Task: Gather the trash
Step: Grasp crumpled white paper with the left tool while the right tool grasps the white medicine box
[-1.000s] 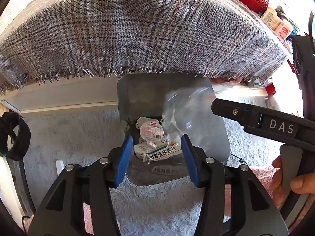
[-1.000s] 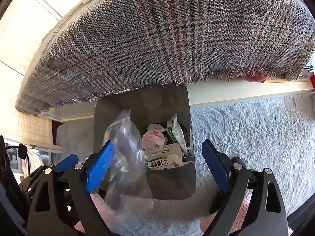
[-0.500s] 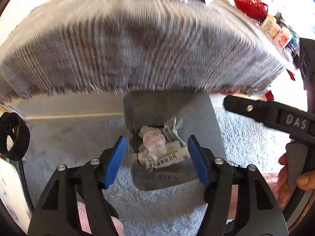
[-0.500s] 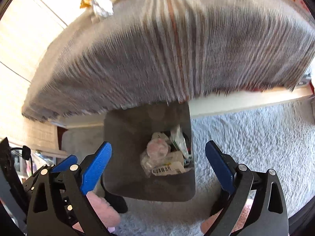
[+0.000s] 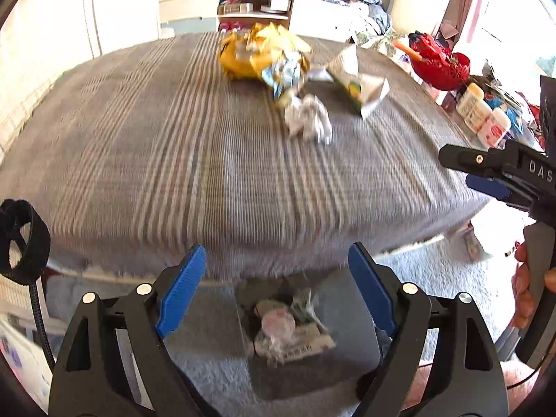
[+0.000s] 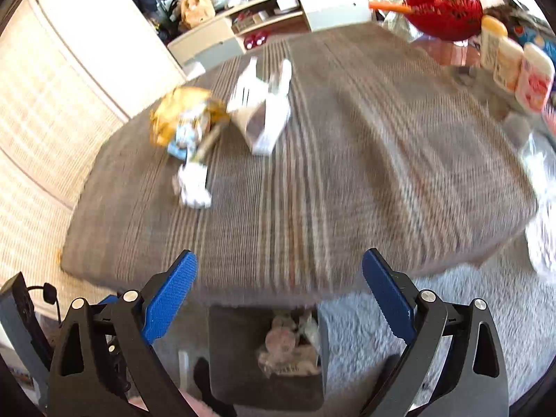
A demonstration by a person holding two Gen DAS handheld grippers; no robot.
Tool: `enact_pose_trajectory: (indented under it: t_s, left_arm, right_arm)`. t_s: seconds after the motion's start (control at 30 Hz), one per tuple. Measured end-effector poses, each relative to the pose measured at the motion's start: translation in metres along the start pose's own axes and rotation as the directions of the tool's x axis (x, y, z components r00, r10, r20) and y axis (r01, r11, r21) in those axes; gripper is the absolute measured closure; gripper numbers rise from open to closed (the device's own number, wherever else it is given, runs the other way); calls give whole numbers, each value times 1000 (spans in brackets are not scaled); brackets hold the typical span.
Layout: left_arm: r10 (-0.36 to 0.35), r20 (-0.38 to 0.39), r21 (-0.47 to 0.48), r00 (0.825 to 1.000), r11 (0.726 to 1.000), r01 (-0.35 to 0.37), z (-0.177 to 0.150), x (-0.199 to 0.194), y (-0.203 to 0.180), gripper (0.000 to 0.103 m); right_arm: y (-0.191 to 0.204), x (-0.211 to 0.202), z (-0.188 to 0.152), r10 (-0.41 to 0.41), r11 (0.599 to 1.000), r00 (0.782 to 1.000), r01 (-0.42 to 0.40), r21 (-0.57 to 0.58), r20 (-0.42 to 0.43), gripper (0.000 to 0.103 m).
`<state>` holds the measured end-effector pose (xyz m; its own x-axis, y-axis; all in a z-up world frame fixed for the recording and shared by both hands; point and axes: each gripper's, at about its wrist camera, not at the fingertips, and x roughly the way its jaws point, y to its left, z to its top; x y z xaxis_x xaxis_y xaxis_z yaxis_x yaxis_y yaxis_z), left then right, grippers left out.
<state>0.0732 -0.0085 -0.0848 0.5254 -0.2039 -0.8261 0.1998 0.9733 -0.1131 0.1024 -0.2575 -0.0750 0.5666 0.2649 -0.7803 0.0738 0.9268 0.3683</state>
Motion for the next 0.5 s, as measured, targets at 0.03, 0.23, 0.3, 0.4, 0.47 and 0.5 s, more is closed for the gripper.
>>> enact_pose_trajectory:
  t_s: [0.03, 0.23, 0.3, 0.4, 0.47, 0.5]
  left_arm:
    - [2, 7, 8, 1000, 1000, -2, 9, 3, -1, 24]
    - [-11, 36, 14, 999, 1000, 11, 55, 20, -8, 24]
    - [-16, 42, 14, 999, 1000, 15, 69, 30, -10, 24]
    - [-20, 40, 15, 999, 1000, 19, 81, 44, -12, 24]
    - [-22, 36, 15, 999, 1000, 22, 88, 55, -13, 26]
    - [-21, 34, 15, 999, 1000, 20, 90, 60, -14, 28]
  right_arm:
    - [-1, 1, 10, 2, 1000, 1000, -2, 4, 9, 7]
    - [-1, 16, 60, 1, 1000, 999, -1, 0, 38, 7]
    - [4, 24, 74, 13, 1000, 999, -12, -5, 40, 7]
    - [10, 37, 89, 24, 1000, 999, -24, -16, 38, 7]
    - [18, 49, 96, 32, 999, 999, -31, -34, 34, 7]
    - [21, 53, 99, 32, 999, 999, -30, -40, 33, 7]
